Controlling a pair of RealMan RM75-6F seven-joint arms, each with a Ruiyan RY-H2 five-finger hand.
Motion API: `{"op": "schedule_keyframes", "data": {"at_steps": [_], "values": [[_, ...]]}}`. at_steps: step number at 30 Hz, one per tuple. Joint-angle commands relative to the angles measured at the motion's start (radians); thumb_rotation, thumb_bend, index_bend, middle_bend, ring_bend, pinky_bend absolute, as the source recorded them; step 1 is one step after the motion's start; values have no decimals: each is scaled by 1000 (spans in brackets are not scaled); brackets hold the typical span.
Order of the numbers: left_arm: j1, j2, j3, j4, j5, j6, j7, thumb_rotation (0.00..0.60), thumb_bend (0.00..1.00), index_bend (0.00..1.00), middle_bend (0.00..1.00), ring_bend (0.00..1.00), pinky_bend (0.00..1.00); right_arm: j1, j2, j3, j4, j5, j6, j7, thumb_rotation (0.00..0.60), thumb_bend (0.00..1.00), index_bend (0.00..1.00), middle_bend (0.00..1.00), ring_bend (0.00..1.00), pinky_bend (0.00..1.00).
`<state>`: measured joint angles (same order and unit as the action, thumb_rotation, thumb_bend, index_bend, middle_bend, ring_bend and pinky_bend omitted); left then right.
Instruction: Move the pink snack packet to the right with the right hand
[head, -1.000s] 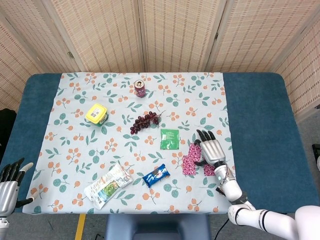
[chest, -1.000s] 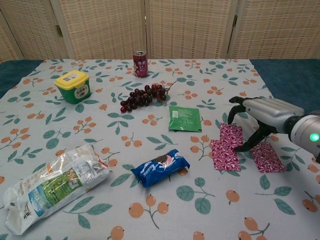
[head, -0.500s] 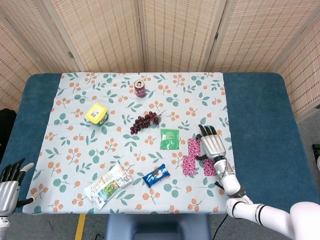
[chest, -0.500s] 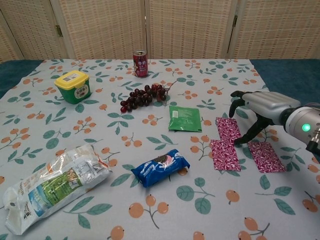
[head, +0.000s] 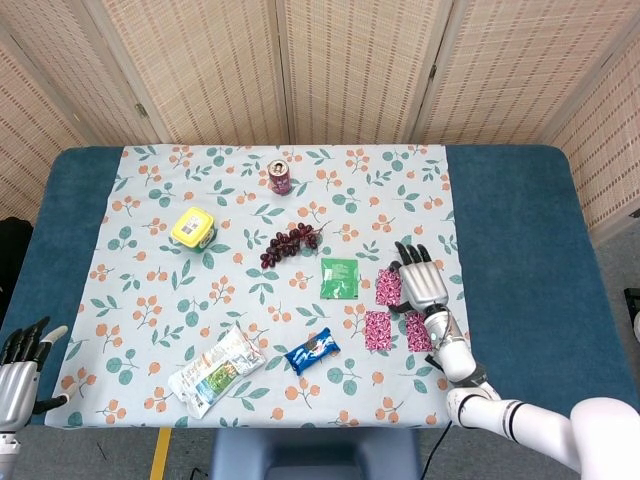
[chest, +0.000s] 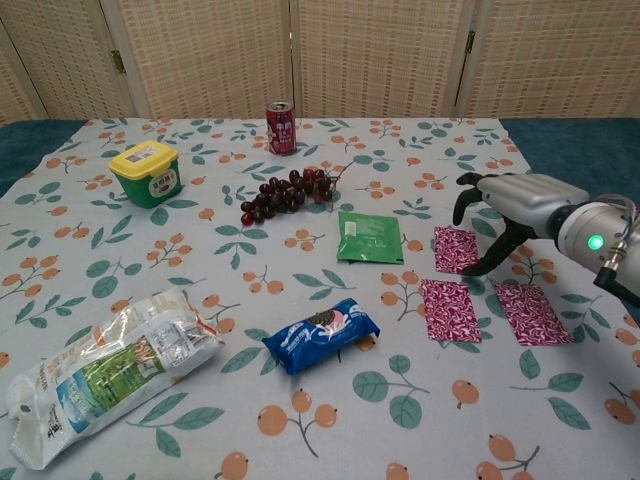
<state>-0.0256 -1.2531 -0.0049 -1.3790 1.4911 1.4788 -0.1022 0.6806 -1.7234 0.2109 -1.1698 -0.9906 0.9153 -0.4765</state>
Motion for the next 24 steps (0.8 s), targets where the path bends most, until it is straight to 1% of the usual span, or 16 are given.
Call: {"op": "schedule_keyframes", "data": {"at_steps": [1,3,6,7,10,13,17,24], "values": [[1,0,-1,1,-1,0,-2,600,238,191,69,80,0,-8,16,-5,-41,-9,8,18,475,156,310,44,0,0],[1,1,-1,2,-2,1,-2,600,238,191,69,80,0,-19,42,-17,-92,-23,15,22,475,156,310,44,0,0],[3,2,-1,2,-2,3,-5,600,239,191,69,80,0,-43,98,-44,-198,-40,40,9,475,156,310,44,0,0],[3,2,0,2,-1,4,-5,600,239,191,69,80,0,-53,121,-52,-246,-40,46,9,475,156,310,44,0,0],[4,1,1,0,4,7,-5,600,239,191,69,80,0,-69,168,-74,-342,-30,43,7,477,155,310,44,0,0],[4,1,3,-3,10,11,-4,600,239,191,69,80,0,-72,188,-95,-395,-12,29,-4,477,155,310,43,0,0],[8,4,3,-2,10,16,-7,600,239,191,69,80,0,-68,187,-115,-418,16,21,-29,477,155,301,39,0,0],[12,3,5,3,6,16,-14,600,239,191,69,80,0,-56,161,-127,-391,49,27,-59,478,155,277,34,0,0]]}}
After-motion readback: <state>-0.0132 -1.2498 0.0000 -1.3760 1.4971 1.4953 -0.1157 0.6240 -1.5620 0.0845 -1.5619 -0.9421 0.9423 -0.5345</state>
